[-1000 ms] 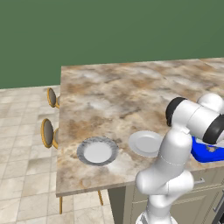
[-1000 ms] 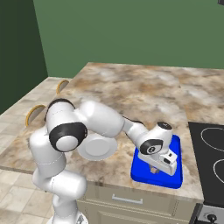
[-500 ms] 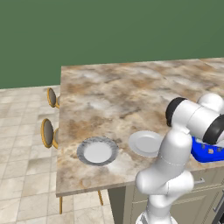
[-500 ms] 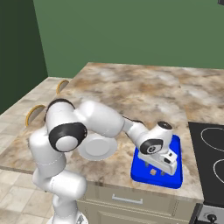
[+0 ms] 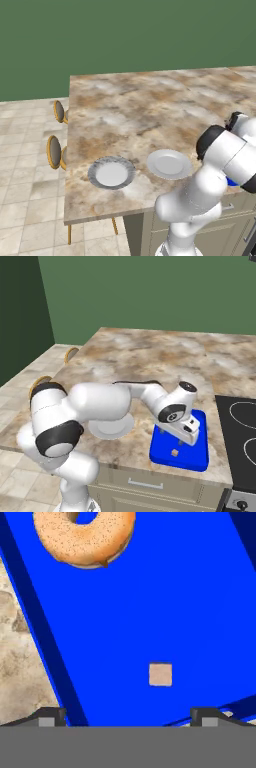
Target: Move the dessert items from the plates to the tray.
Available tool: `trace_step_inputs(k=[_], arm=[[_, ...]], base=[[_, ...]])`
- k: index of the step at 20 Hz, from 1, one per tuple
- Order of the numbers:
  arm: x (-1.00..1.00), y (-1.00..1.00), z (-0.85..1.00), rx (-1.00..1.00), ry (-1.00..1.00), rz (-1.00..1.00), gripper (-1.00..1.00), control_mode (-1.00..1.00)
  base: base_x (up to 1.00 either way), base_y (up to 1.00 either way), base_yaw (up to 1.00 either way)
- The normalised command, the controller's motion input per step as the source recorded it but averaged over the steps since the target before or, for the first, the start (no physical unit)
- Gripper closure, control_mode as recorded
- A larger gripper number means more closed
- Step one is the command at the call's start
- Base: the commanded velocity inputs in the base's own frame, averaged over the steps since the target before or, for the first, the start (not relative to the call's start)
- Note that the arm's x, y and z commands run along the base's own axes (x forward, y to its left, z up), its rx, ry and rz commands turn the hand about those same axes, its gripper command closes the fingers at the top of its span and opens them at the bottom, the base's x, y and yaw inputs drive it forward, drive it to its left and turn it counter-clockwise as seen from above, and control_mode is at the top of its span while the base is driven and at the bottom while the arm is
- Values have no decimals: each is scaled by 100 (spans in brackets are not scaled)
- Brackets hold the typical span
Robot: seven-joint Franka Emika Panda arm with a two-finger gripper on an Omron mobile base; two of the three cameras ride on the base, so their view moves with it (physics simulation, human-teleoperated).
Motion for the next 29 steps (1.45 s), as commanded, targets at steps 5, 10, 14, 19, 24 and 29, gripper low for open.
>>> trace_step_inputs(k=[5, 10, 14, 19, 24, 29], arm=[[0, 75, 31, -2, -2, 0, -100, -100], [0, 86, 10, -5, 0, 0, -100, -100], [0, 91, 6, -4, 0, 0, -100, -100], [0, 90, 11, -2, 0, 0, -100, -100], [0, 78, 15, -2, 0, 0, -100, -100], [1, 67, 25, -3, 0, 0, -100, -100]], base=[[0, 0, 0], [0, 0, 0], [0, 0, 0], [0, 0, 0], [0, 0, 0], [0, 0, 0]])
